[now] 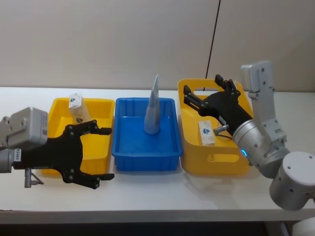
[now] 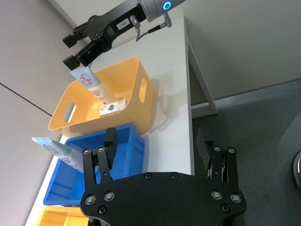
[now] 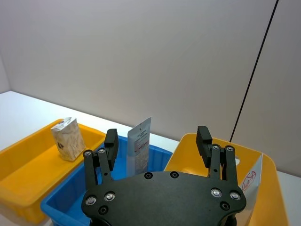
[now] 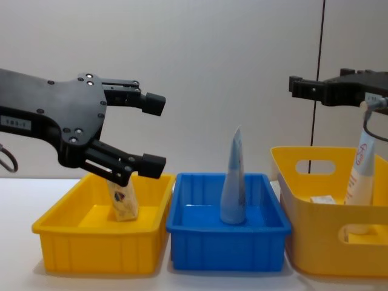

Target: Bimanual collaborative sorting of washing and personal care products

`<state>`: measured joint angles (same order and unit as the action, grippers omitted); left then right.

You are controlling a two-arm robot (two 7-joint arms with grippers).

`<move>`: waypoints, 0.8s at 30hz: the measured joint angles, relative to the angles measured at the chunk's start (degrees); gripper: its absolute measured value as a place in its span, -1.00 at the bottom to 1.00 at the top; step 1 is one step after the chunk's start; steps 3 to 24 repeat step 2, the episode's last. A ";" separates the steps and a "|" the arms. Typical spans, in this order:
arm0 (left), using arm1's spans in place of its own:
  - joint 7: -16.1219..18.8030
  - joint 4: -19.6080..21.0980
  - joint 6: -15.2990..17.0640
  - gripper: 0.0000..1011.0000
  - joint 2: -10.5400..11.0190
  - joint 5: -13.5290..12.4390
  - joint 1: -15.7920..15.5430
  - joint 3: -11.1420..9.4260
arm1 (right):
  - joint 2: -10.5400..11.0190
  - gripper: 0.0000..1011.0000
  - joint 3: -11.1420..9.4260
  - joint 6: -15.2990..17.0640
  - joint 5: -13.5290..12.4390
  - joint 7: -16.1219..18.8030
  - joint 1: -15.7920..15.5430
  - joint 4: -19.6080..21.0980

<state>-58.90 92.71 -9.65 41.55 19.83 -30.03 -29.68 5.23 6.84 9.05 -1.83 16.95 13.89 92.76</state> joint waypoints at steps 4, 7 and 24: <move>0.00 0.00 0.00 0.98 0.00 0.00 0.00 0.00 | 0.06 0.98 0.03 -0.03 -0.09 0.11 -0.13 0.18; 0.00 0.00 0.00 0.98 0.00 0.00 0.00 0.00 | 0.06 0.98 0.03 -0.03 -0.09 0.11 -0.13 0.18; 0.00 0.00 0.00 0.98 0.00 0.00 0.00 0.00 | 0.06 0.98 0.03 -0.03 -0.09 0.11 -0.13 0.18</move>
